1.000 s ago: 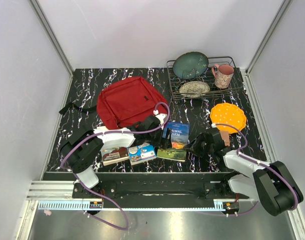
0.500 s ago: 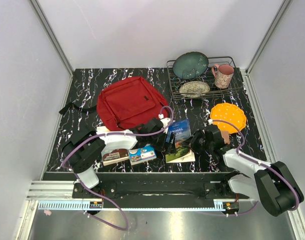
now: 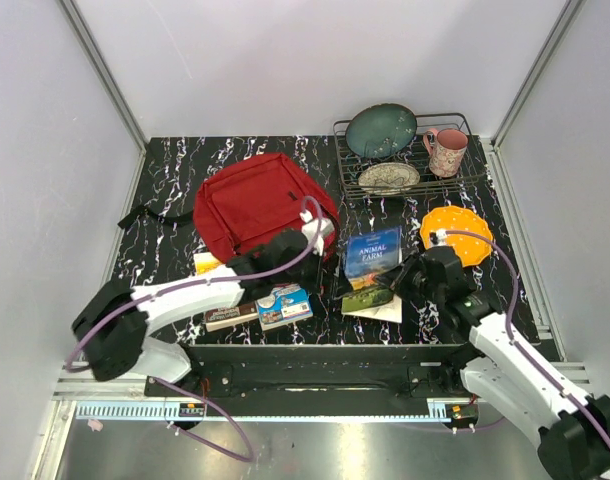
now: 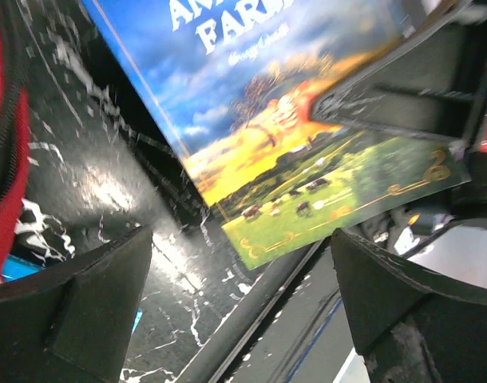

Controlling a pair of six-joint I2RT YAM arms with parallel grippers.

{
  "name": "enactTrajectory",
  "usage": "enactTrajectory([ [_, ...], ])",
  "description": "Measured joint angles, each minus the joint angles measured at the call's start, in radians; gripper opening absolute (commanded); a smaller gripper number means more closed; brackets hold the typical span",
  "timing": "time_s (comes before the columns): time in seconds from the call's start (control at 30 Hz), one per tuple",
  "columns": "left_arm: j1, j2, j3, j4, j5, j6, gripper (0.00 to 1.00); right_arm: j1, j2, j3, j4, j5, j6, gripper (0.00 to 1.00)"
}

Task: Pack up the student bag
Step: Pick up the book from the center of the board.

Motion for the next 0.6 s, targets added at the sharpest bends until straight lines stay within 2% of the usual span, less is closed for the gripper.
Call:
enactTrajectory([
  [0.2,0.025,-0.224,0.007,-0.003,-0.072,0.007,0.99,0.000,-0.097,0.077,-0.034,-0.047,-0.034,0.00],
  [0.33,0.135,-0.305,-0.005,0.034,-0.048,-0.010,0.99,0.001,-0.100,0.109,0.012,-0.130,-0.032,0.00],
  [0.47,0.237,-0.349,-0.058,0.106,0.031,-0.040,0.99,0.001,-0.078,0.111,0.158,-0.243,0.023,0.00],
  [0.6,0.265,-0.351,-0.089,0.164,0.078,-0.066,0.99,0.001,-0.035,0.094,0.356,-0.331,0.103,0.00],
])
